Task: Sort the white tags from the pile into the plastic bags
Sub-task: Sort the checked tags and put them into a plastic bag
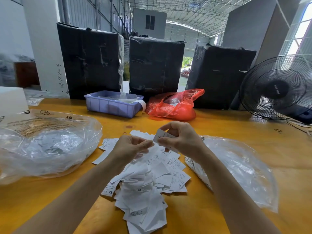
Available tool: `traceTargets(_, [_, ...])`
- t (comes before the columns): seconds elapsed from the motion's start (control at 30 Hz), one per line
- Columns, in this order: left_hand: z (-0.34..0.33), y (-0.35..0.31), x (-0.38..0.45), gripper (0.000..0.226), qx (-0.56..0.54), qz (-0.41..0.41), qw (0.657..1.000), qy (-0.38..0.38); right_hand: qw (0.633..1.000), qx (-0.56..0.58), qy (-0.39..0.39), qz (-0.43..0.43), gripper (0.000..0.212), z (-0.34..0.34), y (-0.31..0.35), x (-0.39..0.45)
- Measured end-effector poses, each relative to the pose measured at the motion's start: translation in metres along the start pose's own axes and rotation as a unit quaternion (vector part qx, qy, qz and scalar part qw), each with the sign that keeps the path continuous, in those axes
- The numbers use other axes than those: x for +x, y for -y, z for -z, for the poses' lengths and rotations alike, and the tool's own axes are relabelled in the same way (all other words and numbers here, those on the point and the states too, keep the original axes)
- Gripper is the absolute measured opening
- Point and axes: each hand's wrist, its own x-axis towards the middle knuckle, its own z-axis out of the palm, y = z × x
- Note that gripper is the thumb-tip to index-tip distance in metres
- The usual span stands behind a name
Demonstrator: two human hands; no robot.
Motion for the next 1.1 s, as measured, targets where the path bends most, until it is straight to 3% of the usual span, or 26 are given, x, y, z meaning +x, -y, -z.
traceTargets(0.43, [-0.001, -0.002, -0.001, 0.014, -0.009, 0.011, 1.0, 0.007, 0.998, -0.065, 0.011, -0.003, 0.024, -0.003, -0.005, 0.002])
traceTargets(0.67, [-0.003, 0.0, -0.001, 0.017, -0.009, 0.014, 1.0, 0.01, 0.993, -0.047, 0.098, -0.038, 0.024, -0.002, -0.006, 0.0])
traceTargets(0.93, [-0.007, 0.002, -0.003, 0.025, -0.01, 0.02, 0.999, 0.033, 0.977, -0.037, 0.19, -0.088, 0.053, -0.003, -0.003, -0.002])
traceTargets(1.1, [-0.011, 0.002, -0.005, 0.023, 0.01, 0.015, 0.999, 0.031, 0.981, -0.06, 0.152, -0.106, 0.076, -0.003, -0.004, -0.002])
